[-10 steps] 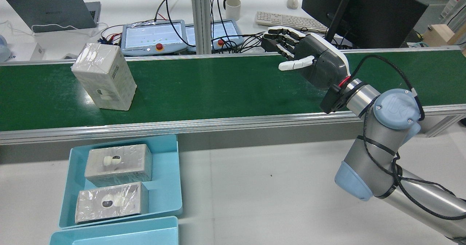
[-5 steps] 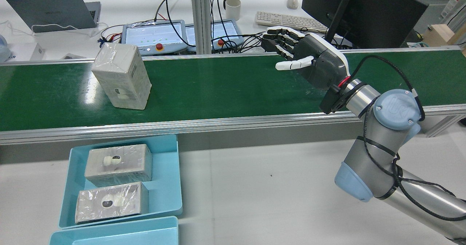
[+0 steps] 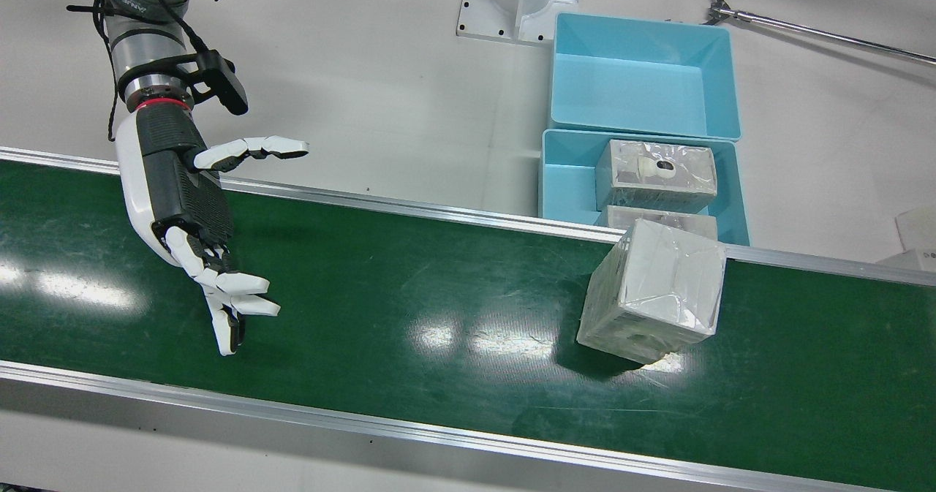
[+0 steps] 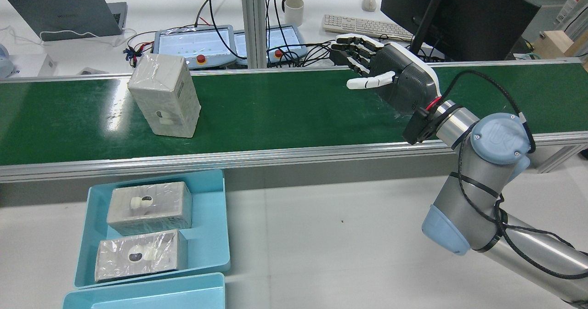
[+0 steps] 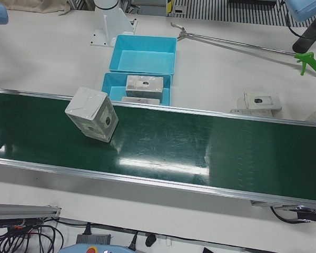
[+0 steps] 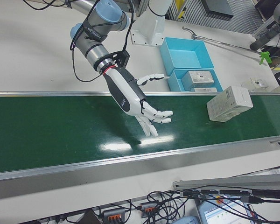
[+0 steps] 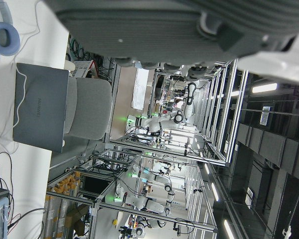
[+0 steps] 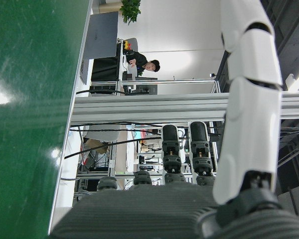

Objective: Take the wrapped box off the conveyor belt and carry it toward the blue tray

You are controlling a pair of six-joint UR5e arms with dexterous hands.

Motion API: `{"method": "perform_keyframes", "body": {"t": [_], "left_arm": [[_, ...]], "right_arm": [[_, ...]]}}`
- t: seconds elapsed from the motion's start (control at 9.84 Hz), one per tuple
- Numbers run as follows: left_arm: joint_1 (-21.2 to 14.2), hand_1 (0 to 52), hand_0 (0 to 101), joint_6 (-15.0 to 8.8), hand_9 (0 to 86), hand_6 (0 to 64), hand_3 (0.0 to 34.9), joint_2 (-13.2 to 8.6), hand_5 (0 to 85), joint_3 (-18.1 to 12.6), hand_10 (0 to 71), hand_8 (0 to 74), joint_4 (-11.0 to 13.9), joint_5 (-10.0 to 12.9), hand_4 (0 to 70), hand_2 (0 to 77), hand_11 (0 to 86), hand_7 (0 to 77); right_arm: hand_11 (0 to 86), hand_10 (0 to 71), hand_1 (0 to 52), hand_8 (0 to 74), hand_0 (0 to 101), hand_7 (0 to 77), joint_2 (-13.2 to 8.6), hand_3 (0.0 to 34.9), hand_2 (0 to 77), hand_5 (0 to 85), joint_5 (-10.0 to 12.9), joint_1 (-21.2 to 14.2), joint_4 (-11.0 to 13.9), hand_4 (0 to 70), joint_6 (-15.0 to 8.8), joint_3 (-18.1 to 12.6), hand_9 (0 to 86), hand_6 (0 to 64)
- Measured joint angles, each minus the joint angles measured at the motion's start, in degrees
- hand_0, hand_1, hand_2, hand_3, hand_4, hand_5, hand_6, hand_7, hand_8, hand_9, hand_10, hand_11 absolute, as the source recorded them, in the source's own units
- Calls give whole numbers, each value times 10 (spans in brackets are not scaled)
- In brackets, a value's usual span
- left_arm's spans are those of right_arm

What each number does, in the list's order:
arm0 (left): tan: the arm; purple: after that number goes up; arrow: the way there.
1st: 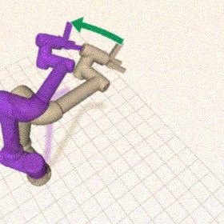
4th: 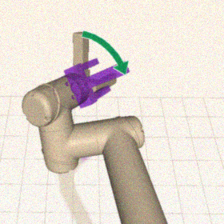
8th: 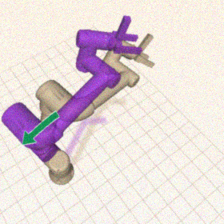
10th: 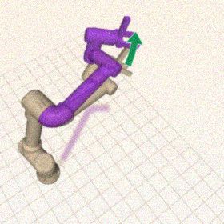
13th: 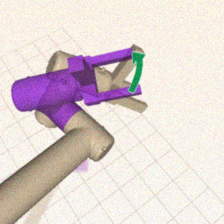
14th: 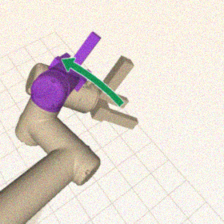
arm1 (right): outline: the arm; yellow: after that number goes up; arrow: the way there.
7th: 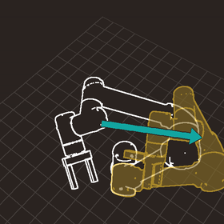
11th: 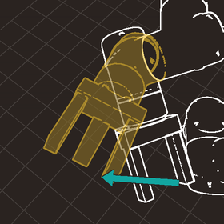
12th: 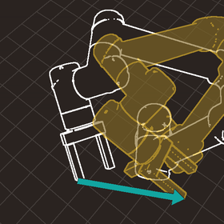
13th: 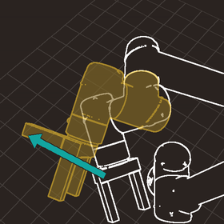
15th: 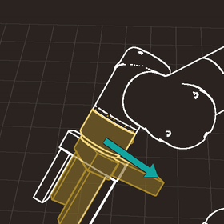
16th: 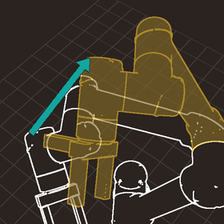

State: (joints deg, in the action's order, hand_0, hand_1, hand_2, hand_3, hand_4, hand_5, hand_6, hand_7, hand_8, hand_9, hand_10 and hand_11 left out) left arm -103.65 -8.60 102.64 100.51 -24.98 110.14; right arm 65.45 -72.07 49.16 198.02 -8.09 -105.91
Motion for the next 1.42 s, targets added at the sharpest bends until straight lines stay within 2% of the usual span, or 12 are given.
{"method": "perform_keyframes", "body": {"t": [0.1,0.3,1.42], "left_arm": [[0,0,0,0,0,0,0,0,11,0,5,5,0,0,0,11,0,5],[0,0,0,0,0,0,0,0,11,0,5,5,0,0,0,5,0,5],[0,0,0,0,0,0,0,0,11,0,5,5,0,0,0,5,0,5]], "right_arm": [[16,0,147,0,472,218,0,106,164,267,0,0,0,120,0,0,44,44],[16,0,147,0,471,218,0,105,158,273,0,0,0,104,1,0,44,44],[16,0,147,0,473,218,-1,118,147,273,0,-5,-1,104,0,-1,44,44]]}}
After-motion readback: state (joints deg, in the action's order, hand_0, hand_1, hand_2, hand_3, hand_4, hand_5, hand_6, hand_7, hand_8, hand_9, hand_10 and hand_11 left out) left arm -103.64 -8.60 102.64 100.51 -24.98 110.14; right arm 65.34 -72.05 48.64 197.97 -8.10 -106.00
